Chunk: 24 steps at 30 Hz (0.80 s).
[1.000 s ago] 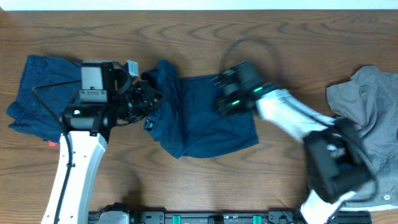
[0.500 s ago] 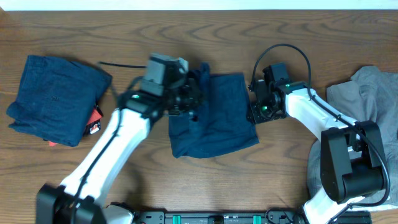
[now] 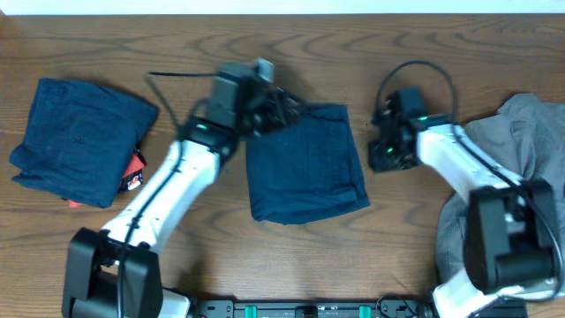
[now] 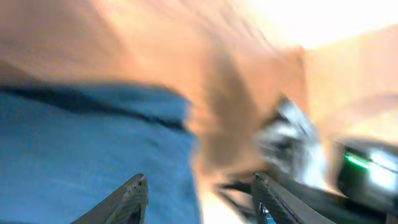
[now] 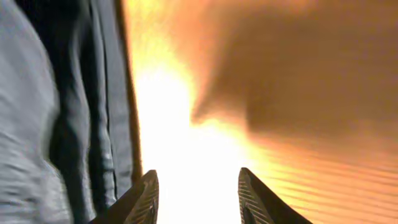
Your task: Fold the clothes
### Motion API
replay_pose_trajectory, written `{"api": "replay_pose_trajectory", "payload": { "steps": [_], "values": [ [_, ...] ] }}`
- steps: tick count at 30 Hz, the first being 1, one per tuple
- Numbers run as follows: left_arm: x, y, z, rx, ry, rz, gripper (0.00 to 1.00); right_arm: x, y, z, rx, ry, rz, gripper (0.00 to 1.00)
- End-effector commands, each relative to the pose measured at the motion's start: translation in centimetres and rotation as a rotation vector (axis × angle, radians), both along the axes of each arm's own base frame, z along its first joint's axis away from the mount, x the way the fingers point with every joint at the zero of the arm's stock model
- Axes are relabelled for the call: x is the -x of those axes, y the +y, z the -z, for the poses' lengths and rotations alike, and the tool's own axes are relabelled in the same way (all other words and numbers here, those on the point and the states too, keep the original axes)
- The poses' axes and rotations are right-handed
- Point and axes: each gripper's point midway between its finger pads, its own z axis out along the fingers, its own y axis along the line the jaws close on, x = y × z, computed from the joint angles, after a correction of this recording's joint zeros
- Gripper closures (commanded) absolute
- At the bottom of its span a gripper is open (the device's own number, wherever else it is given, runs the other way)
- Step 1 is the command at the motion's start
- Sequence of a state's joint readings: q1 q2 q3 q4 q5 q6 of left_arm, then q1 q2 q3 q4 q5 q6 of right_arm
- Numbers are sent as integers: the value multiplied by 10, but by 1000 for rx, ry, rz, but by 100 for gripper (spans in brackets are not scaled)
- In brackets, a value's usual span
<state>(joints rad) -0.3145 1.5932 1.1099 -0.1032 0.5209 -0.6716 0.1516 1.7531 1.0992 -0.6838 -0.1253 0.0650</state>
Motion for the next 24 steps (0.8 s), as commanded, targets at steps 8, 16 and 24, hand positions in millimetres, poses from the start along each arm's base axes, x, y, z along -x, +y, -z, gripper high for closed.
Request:
{"api": "replay_pose_trajectory", "payload": {
  "steps": [8, 16, 24],
  "values": [
    [-41, 58, 58, -340, -79, -88, 44, -5, 64, -142, -364, -285, -196, 53],
    [-35, 57, 143, -381, 96, -47, 45, 50, 126, -88, -407, -20, -347, 51],
    [25, 73, 186, -468, 379, 11, 44, 101, 146, -6, -317, 287, -385, 49]
  ]
}}
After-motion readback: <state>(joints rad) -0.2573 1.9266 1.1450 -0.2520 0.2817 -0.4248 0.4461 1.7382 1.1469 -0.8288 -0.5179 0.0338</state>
